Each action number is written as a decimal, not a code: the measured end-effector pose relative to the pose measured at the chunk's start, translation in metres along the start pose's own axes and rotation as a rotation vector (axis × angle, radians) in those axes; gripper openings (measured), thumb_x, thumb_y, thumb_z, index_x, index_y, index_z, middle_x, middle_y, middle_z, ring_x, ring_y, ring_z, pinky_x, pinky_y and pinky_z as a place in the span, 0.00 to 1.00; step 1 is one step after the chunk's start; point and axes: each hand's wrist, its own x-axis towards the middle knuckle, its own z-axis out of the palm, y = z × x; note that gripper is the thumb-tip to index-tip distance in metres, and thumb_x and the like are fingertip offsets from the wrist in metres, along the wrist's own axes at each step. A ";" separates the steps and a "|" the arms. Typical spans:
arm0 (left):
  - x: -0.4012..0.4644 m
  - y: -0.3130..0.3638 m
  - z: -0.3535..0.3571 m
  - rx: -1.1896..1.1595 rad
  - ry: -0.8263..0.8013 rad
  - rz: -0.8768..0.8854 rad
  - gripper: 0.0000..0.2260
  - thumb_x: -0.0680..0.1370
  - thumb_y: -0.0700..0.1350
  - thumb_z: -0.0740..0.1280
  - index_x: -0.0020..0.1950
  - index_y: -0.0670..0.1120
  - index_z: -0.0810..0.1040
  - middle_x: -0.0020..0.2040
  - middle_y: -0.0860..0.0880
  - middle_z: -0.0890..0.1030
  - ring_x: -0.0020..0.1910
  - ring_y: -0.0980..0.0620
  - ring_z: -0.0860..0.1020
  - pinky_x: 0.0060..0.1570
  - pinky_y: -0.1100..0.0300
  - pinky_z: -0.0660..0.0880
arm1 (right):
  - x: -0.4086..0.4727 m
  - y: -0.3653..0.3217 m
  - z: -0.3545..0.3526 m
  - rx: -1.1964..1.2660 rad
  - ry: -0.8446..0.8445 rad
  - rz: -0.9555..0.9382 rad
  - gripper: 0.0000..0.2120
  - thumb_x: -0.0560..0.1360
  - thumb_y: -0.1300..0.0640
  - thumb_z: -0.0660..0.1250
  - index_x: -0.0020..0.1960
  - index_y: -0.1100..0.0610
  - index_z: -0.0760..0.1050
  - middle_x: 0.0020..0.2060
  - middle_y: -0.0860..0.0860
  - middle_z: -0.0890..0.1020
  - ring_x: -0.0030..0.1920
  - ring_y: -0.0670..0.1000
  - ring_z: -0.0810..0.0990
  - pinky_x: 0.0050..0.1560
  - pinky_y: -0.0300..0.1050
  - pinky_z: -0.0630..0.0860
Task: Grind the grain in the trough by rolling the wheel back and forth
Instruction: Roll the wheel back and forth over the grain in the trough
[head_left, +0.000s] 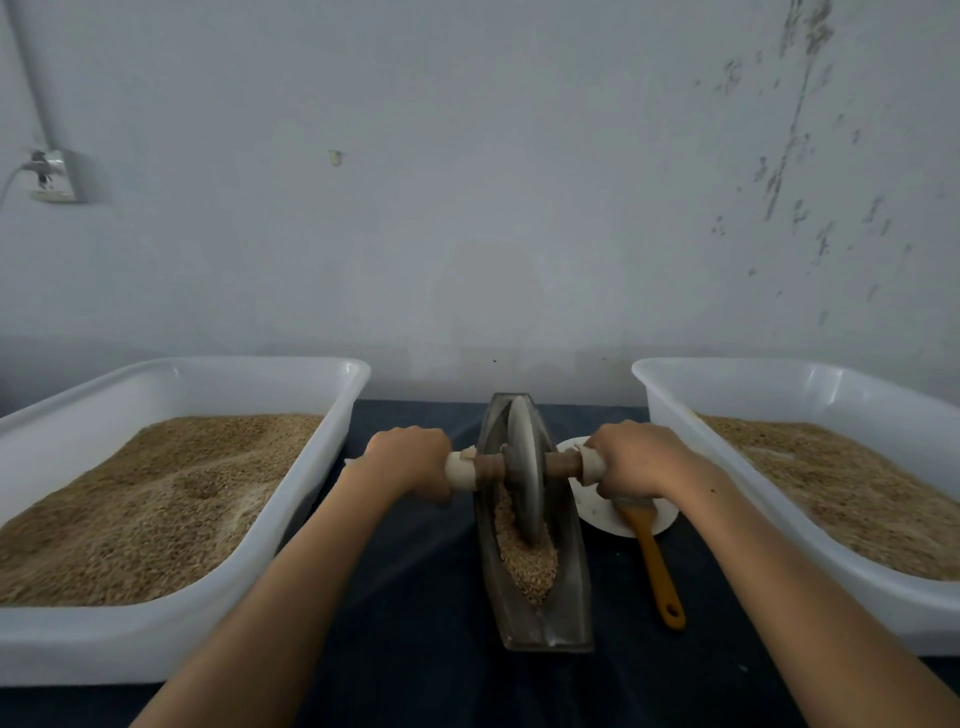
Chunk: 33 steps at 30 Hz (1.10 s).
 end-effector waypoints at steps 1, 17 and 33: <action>-0.001 -0.001 -0.002 -0.027 -0.051 0.006 0.14 0.70 0.49 0.73 0.54 0.48 0.77 0.45 0.50 0.82 0.43 0.52 0.80 0.45 0.57 0.74 | -0.003 -0.001 -0.005 0.010 -0.054 0.000 0.07 0.72 0.55 0.70 0.47 0.50 0.74 0.43 0.49 0.80 0.44 0.49 0.80 0.44 0.43 0.75; 0.003 0.004 0.009 0.111 0.325 -0.003 0.08 0.74 0.50 0.66 0.50 0.49 0.75 0.45 0.51 0.79 0.45 0.50 0.78 0.41 0.57 0.69 | 0.005 0.001 0.020 0.044 0.294 0.010 0.06 0.76 0.54 0.64 0.41 0.47 0.70 0.38 0.45 0.77 0.37 0.46 0.75 0.38 0.41 0.69; -0.001 -0.001 -0.003 0.041 -0.041 0.026 0.18 0.71 0.52 0.73 0.58 0.48 0.77 0.47 0.50 0.82 0.46 0.51 0.79 0.50 0.55 0.74 | -0.006 0.005 -0.002 0.187 -0.223 0.029 0.08 0.71 0.57 0.72 0.44 0.50 0.73 0.43 0.52 0.81 0.41 0.49 0.80 0.42 0.42 0.76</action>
